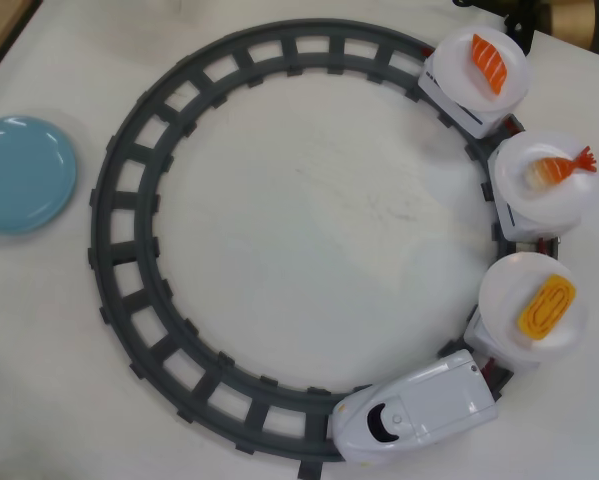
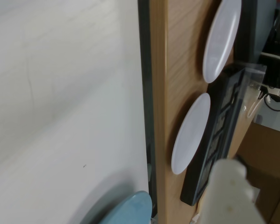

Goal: Pick up the sushi from the Shinkansen and put it on the blue dish

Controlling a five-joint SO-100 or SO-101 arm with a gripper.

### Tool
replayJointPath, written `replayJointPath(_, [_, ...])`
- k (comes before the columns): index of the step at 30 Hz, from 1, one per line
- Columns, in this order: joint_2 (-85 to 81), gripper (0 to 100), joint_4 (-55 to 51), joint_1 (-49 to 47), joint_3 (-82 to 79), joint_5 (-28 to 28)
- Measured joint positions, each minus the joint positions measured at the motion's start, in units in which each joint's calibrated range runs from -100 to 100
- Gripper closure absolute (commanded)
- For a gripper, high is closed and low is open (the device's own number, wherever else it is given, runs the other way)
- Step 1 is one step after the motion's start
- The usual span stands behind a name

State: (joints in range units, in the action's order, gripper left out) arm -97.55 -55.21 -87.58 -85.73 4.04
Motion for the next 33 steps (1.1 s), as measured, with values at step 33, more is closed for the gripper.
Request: replayJointPath(33, [0.5,84,0.0,15.1,6.0,0.0])
